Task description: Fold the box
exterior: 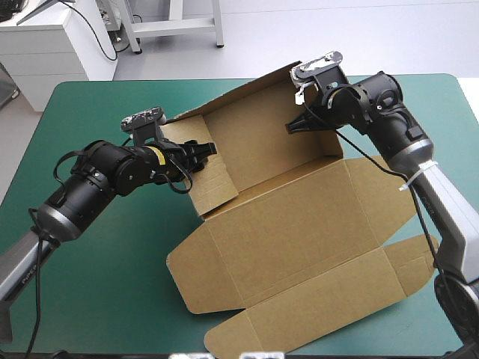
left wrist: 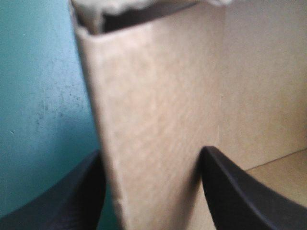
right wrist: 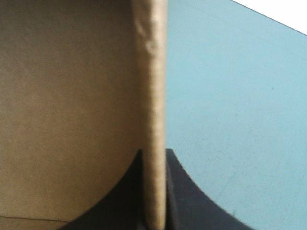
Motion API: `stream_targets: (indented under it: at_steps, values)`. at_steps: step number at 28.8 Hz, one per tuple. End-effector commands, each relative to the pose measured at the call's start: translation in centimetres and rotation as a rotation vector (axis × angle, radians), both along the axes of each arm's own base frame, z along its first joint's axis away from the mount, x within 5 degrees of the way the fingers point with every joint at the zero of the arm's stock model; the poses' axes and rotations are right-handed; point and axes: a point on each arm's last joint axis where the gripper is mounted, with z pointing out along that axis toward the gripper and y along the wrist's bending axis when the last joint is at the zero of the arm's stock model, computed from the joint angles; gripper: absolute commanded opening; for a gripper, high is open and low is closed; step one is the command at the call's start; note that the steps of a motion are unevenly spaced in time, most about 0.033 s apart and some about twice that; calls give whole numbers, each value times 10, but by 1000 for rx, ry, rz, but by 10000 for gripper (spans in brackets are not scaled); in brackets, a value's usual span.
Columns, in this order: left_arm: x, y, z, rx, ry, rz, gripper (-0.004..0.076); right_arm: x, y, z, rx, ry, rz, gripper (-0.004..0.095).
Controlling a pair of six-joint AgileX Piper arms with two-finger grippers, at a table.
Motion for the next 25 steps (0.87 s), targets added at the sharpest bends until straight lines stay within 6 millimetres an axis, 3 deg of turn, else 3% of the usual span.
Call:
stream_targets:
  at_steps: [1, 9, 16, 17, 19, 20, 21, 25]
  values:
    - [-8, -8, 22, -41, -103, 26, 417, -13, -5, 45, 92, -197, 0, -17]
    - [-7, -15, 18, -37, -110, 45, 417, -15, -6, 58, 111, -236, -1, -17]
    - [4, -22, 11, -52, -131, 53, 395, -16, -6, 57, 111, -222, 3, -17]
    - [5, -22, 11, -53, -141, 62, 375, -16, -6, 57, 110, -220, 3, -17]
    - [6, -20, 13, -42, -163, 73, 246, -16, -6, 57, 109, -217, 2, -17]
    - [6, -19, 13, -35, -162, 85, 157, -16, -6, 57, 109, -216, 2, -17]
    - [7, -17, 13, -27, -161, 109, 4, -16, -6, 57, 107, -217, 2, -17]
    - [8, -15, 13, -7, -169, 117, -3, -16, -6, 56, 105, -211, 1, -17]
